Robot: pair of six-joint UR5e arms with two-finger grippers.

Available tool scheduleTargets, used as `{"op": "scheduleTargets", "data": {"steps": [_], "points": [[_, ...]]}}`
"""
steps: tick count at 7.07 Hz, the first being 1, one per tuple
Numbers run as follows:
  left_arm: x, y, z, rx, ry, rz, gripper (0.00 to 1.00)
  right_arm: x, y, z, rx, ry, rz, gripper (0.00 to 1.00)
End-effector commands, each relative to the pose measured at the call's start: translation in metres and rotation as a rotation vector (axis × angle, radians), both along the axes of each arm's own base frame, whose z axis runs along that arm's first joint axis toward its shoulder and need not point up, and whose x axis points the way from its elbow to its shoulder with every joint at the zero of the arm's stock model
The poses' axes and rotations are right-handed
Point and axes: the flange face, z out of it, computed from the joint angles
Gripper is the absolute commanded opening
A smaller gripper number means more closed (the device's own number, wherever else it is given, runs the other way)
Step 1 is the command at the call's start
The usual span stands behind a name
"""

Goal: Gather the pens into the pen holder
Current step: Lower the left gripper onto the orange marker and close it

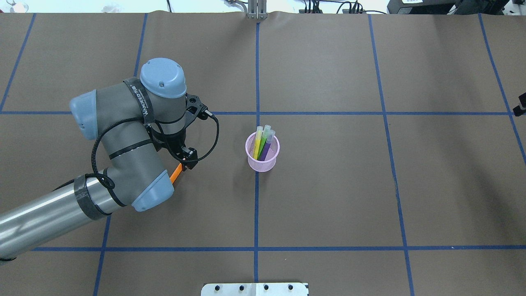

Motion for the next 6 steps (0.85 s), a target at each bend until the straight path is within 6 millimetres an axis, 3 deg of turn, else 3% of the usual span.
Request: {"op": "scheduleTargets", "data": {"steps": [1, 3, 6], "points": [[0.025, 0.012, 0.004, -0.035, -0.011, -0.003, 0.91, 0.001, 0.000, 0.004, -0.008, 0.002, 0.001, 1.00], [0.031, 0.008, 0.011, -0.039, -0.025, 0.004, 0.87, 0.001, 0.001, 0.005, -0.015, 0.000, 0.003, 1.00], [0.031, 0.005, 0.016, -0.040, -0.031, 0.009, 0.63, 0.001, 0.002, 0.007, -0.016, 0.002, 0.003, 1.00]]}}
